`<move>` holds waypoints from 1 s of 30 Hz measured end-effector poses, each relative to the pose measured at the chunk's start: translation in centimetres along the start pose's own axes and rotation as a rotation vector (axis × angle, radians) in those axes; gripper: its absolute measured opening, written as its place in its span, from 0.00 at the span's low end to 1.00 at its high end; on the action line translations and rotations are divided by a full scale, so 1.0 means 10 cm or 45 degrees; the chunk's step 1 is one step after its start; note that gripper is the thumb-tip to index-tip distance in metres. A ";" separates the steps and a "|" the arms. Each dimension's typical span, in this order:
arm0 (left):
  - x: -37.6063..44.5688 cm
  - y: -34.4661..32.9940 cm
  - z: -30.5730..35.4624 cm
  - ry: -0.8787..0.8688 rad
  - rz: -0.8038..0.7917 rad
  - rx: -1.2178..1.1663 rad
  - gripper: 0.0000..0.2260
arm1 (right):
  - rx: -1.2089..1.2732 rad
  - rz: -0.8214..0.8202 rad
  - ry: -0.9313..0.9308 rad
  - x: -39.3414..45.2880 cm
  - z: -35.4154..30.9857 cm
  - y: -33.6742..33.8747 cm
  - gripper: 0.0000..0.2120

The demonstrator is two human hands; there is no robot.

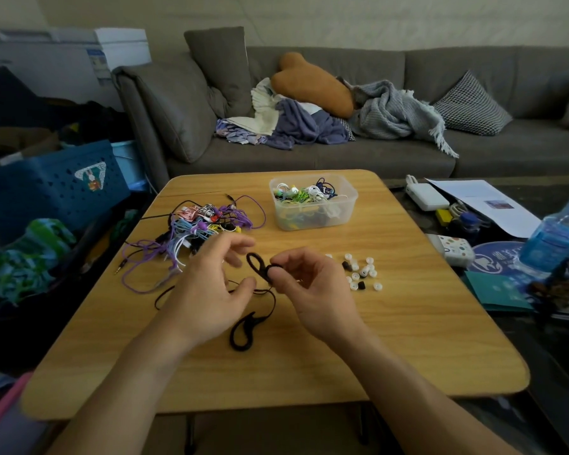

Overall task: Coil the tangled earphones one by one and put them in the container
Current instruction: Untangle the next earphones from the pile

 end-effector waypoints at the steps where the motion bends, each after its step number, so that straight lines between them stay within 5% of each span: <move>1: 0.00 -0.01 0.00 0.127 0.029 -0.163 0.17 | 0.046 0.020 -0.004 0.00 0.00 0.01 0.07; 6: 0.00 -0.18 0.05 0.542 0.181 -0.864 0.10 | 0.108 0.056 0.006 -0.03 -0.02 -0.01 0.05; 21: 0.00 -0.17 0.07 0.442 0.332 -0.870 0.06 | 0.481 -0.083 -0.139 0.01 -0.01 0.10 0.09; 30: -0.04 -0.15 0.10 0.094 0.236 -0.376 0.11 | 0.552 -0.212 -0.180 0.00 -0.02 0.09 0.08</move>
Point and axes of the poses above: each hand's wrist, its own x-axis towards the middle knuckle, its own y-axis out of the back of the hand, z = x × y, the point moved 2 cm from there along x, towards the middle knuckle, and after that the axes turned 13 degrees about -y, right-handed, at the moved point
